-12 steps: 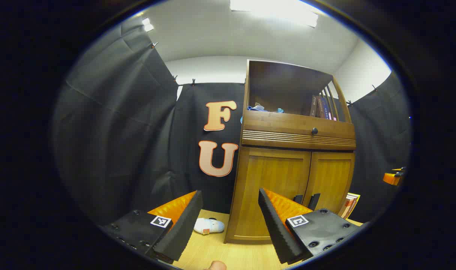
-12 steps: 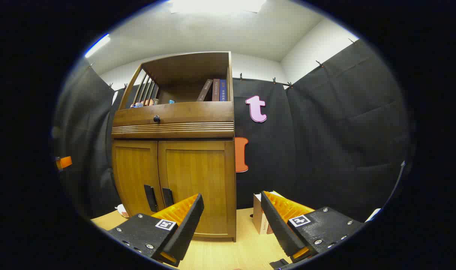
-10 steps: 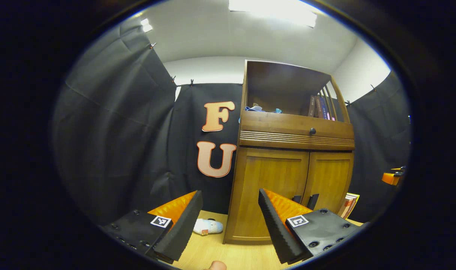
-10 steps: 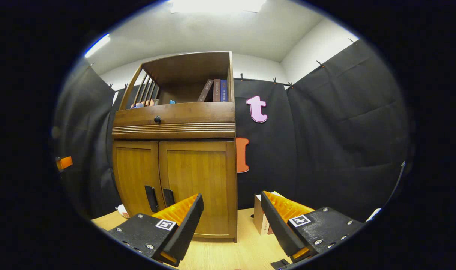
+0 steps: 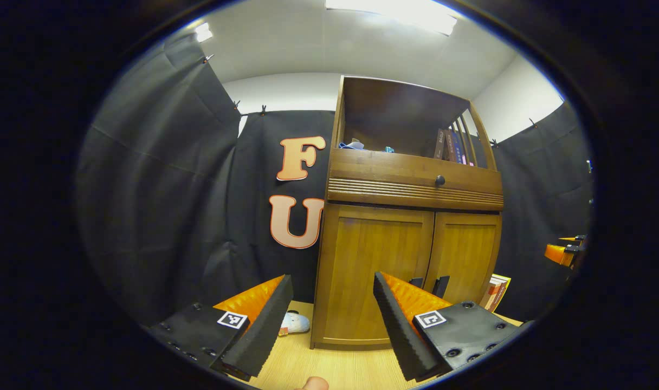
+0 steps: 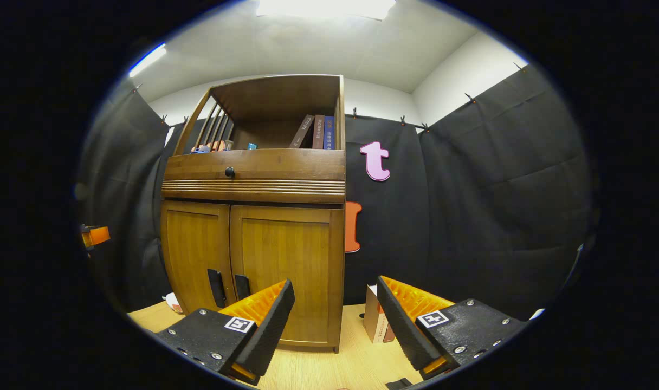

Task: Open the right door of the double-door shoe cabinet with the right hand, and open the left door with the left hand.

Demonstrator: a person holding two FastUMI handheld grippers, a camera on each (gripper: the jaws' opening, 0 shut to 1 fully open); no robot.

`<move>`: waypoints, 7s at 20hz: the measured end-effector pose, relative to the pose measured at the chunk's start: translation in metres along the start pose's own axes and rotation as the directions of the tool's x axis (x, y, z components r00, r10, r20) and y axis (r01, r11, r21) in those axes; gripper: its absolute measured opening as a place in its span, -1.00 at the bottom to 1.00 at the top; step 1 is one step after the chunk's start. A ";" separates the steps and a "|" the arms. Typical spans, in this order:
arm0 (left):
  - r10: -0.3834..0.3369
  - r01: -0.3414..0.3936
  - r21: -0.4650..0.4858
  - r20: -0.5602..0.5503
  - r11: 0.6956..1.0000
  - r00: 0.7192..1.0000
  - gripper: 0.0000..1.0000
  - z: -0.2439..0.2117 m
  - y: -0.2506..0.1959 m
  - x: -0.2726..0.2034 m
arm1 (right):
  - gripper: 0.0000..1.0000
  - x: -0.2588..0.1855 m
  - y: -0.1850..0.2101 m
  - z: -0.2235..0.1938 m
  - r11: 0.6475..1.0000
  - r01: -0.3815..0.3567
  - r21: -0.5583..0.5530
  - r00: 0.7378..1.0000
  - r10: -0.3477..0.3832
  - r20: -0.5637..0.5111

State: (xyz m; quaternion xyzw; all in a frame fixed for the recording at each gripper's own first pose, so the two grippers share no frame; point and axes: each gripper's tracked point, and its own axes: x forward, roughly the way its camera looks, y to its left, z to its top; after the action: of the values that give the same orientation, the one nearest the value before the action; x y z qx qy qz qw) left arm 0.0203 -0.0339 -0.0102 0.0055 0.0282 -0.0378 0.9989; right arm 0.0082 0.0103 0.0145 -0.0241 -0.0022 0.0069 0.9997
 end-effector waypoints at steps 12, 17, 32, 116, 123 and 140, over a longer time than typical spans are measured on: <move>0.006 -0.006 0.025 0.006 1.000 1.000 0.93 0.003 0.001 0.009 | 1.00 0.012 0.014 -0.013 1.000 -0.016 0.002 1.000 0.016 -0.016; -0.007 0.007 0.032 0.000 0.999 1.000 0.93 0.004 0.000 0.011 | 0.88 0.031 0.052 -0.039 0.998 -0.060 0.006 0.998 0.060 -0.034; 0.027 -0.027 0.052 0.006 0.998 1.000 0.97 0.001 0.010 0.015 | 0.88 0.124 0.178 -0.154 0.981 -0.183 0.065 0.970 0.191 -0.151; -0.118 0.119 0.034 -0.044 0.992 0.992 0.95 -0.019 -0.112 -0.036 | -0.96 -0.003 -0.075 -0.171 0.995 -0.043 0.085 0.985 0.057 -0.161; -0.127 0.129 0.036 -0.058 0.991 0.990 0.97 -0.025 -0.131 -0.031 | -0.96 0.001 -0.099 -0.175 0.987 -0.094 0.130 0.981 0.114 -0.155; -0.166 0.165 -0.021 -0.102 0.986 0.981 0.93 -0.088 -0.156 0.036 | -0.12 -0.037 -0.137 -0.148 1.000 0.003 0.012 0.996 -0.002 -0.092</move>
State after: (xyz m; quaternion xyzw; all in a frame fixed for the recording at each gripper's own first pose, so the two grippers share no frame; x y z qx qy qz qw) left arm 0.0391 -0.1905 -0.1013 -0.0013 0.0807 -0.1203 0.9894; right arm -0.0258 -0.1341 -0.1270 -0.0184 0.0438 0.0046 0.9989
